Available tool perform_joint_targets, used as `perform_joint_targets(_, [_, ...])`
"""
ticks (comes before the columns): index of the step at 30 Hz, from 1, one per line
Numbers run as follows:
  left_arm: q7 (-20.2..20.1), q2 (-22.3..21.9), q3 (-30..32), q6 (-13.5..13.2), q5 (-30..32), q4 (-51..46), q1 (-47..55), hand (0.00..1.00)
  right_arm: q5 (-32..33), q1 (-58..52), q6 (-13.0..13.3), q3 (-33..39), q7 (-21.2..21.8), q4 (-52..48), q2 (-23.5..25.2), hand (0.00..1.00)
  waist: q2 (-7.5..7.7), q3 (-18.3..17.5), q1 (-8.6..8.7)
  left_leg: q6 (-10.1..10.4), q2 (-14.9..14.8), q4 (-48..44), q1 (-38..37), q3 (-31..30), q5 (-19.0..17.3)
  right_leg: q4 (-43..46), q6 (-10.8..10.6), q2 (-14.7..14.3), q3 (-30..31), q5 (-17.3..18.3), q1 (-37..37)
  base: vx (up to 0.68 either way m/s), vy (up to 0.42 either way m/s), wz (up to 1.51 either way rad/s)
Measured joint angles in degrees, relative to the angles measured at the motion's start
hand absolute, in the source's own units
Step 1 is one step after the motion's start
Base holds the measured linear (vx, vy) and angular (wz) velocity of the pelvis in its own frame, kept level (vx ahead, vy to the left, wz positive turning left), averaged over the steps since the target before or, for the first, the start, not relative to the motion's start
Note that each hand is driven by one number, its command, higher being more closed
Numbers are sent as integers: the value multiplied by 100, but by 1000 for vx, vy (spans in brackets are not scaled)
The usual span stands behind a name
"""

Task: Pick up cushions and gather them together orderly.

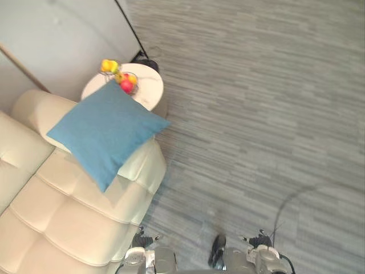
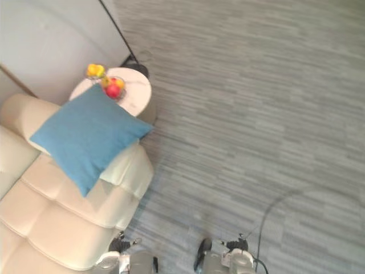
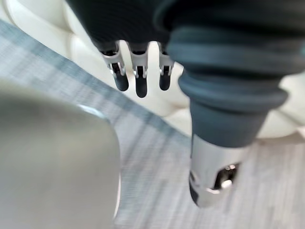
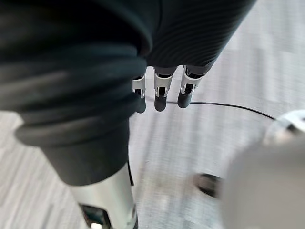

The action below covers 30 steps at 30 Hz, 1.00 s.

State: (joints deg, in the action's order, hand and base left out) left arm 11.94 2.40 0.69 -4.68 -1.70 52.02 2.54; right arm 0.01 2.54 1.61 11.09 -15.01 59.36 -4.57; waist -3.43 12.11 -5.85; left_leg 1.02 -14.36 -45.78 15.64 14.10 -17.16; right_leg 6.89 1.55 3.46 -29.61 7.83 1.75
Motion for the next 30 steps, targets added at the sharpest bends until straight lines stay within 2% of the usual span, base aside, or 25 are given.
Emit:
perform_joint_targets(2, [-8, 11, 2, 9, 7, -79, -87, 0, 0, 90, -2, 30, -100, -1, -3, 0, 63, 2, -51, -66, 40, 999, 280, 739, 72, -182, -29, 65, -314, -12, 116, 309, -60, 71])
perform_joint_targets(3, [-15, 28, -1, 29, 53, -65, -150, 0, 2, 105, 1, 70, -139, -6, 19, 0, 111, 39, -47, -166, 110, 1617, 357, 1333, 255, -234, -106, 190, -578, 33, 229, 423, 3, 84])
perform_joint_targets(4, [-13, 38, -8, 55, 63, -37, -181, 0, 2, 139, 2, 69, -155, -19, 17, 0, 133, 51, -42, -272, 183, 2040, 329, 1897, 510, -228, -229, 290, -749, 107, 382, 428, 37, 89])
perform_joint_targets(5, [-11, 32, -12, 63, 66, -34, -176, 0, 1, 129, -3, 164, -166, -20, -20, 0, 124, 45, -40, -340, 247, 2265, 277, 2127, 717, -227, -288, 304, -820, 140, 473, 388, 104, 75])
perform_joint_targets(6, [-9, 22, 7, 63, 56, -39, -110, 0, 1, 95, -11, 319, -168, 20, -57, 0, 66, 8, -40, -506, 313, 2745, 114, 2255, 1306, -223, -479, 265, -885, 257, 652, 309, 119, 43])
perform_joint_targets(7, [-21, 30, 17, 56, 30, -52, -102, 0, 0, 109, -16, 396, -165, 33, -54, 0, 83, 10, -46, -561, 340, 2773, 106, 2194, 1287, -218, -567, 270, -883, 312, 679, 457, 185, 51])
perform_joint_targets(8, [-55, 142, 14, 43, 48, -34, -178, 0, 95, 201, -38, 474, -53, 33, -95, 0, 368, -24, -62, -592, 580, 2740, 56, 2178, 1167, -195, -745, 520, -922, 283, 752, 374, 160, 36])
perform_joint_targets(9, [-101, 186, -8, 37, 51, 9, -195, 0, 145, 216, 4, 532, -12, 15, -101, 0, 468, -27, -45, -601, 671, 2759, -24, 2185, 1082, -99, -834, 611, -904, 220, 832, 396, 152, 34])
perform_joint_targets(10, [-99, 195, -16, 37, 57, 28, -206, 0, 167, 218, 41, 581, 9, 14, -99, 0, 495, -20, -45, -595, 697, 2754, -88, 2198, 1031, -6, -865, 672, -895, 202, 840, 326, 152, -1])
perform_joint_targets(11, [-93, 187, -13, 66, 97, 55, -183, 0, 240, 217, 128, 649, 55, 12, -76, 0, 497, -19, -39, -581, 716, 2762, -353, 2230, 833, 673, -976, 898, -784, 138, 791, 391, 211, -18])
perform_joint_targets(12, [-95, 188, -55, 100, 166, 63, -151, 0, 239, 181, 132, 638, 89, 16, -59, 0, 489, -20, -20, -519, 753, 2851, -711, 2208, 695, 1853, -974, 1270, -618, 3, 525, 372, 223, -17])
perform_joint_targets(13, [-94, 188, -74, 117, 168, 70, -148, 0, 239, 154, 132, 630, 98, 15, -28, 0, 473, -26, -6, -484, 774, 2915, -840, 2169, 647, 2365, -853, 1411, -539, -118, 381, 415, 200, 14])
perform_joint_targets(14, [-94, 223, -201, 122, 167, 97, -178, 0, 239, 88, 126, 557, 129, 25, 73, 0, 472, -38, 121, -444, 791, 3011, -1060, 2029, 569, 3444, -663, 1639, -244, 54, -15, 393, 119, 50])
perform_joint_targets(15, [-97, 248, -269, 122, 166, 101, -185, 0, 239, 61, 115, 439, 153, 30, 141, 0, 461, -31, 237, -427, 800, 3107, -1232, 1905, 558, 3928, -611, 1656, -78, 277, -354, 321, 77, 58])
perform_joint_targets(17, [-95, 244, -286, 125, 166, 145, -182, 0, 238, 50, 111, 424, 160, 31, 211, 0, 388, 12, 272, -423, 788, 3252, -1467, 1796, 561, 3919, -558, 1571, -13, 517, -612, 235, 6, 36])
perform_joint_targets(18, [-90, 222, -289, 126, 161, 159, -167, 0, 238, -11, 107, 385, 161, 41, 231, 0, 364, 26, 273, -423, 775, 3330, -1635, 1672, 561, 3595, -494, 1403, 88, 641, -780, 361, -85, 56])
perform_joint_targets(19, [-87, 195, -288, 123, 158, 160, -187, 0, 238, -35, 107, 314, 160, 30, 218, 0, 288, 54, 303, -422, 727, 3357, -1744, 1398, 561, 2784, -482, 994, 504, 681, -1047, 281, -126, 69])
perform_joint_targets(20, [-86, 189, -291, 118, 157, 160, -206, 0, 239, -35, 107, 295, 159, 29, 217, 0, 284, 55, 326, -419, 717, 3359, -1756, 1260, 562, 2398, -490, 800, 773, 653, -1154, 215, -148, 85])
perform_joint_targets(21, [-87, 189, -302, 109, 157, 159, -212, 0, 238, -48, 109, 267, 158, 21, 214, 0, 286, 53, 351, -375, 727, 3360, -1756, 1142, 567, 2018, -496, 615, 1070, 562, -1231, 220, -188, 126])
perform_joint_targets(22, [-88, 255, -422, 104, 155, 194, -190, 0, 264, -184, 128, 222, 148, 22, 221, 0, 455, 2, 411, -50, 896, 3364, -1783, 789, 528, 1116, -435, 403, 1783, -261, -1348, 224, -211, 139])
perform_joint_targets(23, [-91, 246, -456, 110, 155, 320, -217, 0, 289, -200, 128, 210, 176, 56, 180, 0, 479, -10, 411, 155, 978, 3361, -1778, 529, 431, 1250, -279, 438, 1829, -347, -1402, 221, -229, 117])
perform_joint_targets(24, [-91, 189, -449, 108, 153, 338, -206, 0, 288, -184, 127, 212, 175, 73, 152, 0, 414, -23, 372, 179, 928, 3356, -1775, 453, 455, 1284, -274, 419, 1802, -338, -1385, 207, -216, 81])
perform_joint_targets(25, [-89, 94, -446, 87, 152, 342, -154, 0, 288, -203, 120, 213, 173, 88, 7, 0, 207, -199, 328, 263, 763, 3375, -1603, 140, 487, 939, -252, 282, 1533, -297, -1240, 194, -191, 69])
perform_joint_targets(27, [-94, -10, -463, 73, 154, 389, -157, 0, 294, -200, 129, 226, 160, 85, -29, 0, 38, -253, 316, 378, 629, 3448, -1455, -144, 563, 634, -222, 175, 1165, -311, -1077, 171, -167, 78])
perform_joint_targets(30, [-94, -50, -514, 40, 157, 429, -193, 0, 399, -263, 128, 230, 155, 236, 18, 0, 63, -259, 313, 430, 506, 3457, -1366, -172, 803, 321, -150, 165, 593, -270, -704, 111, -129, 88])
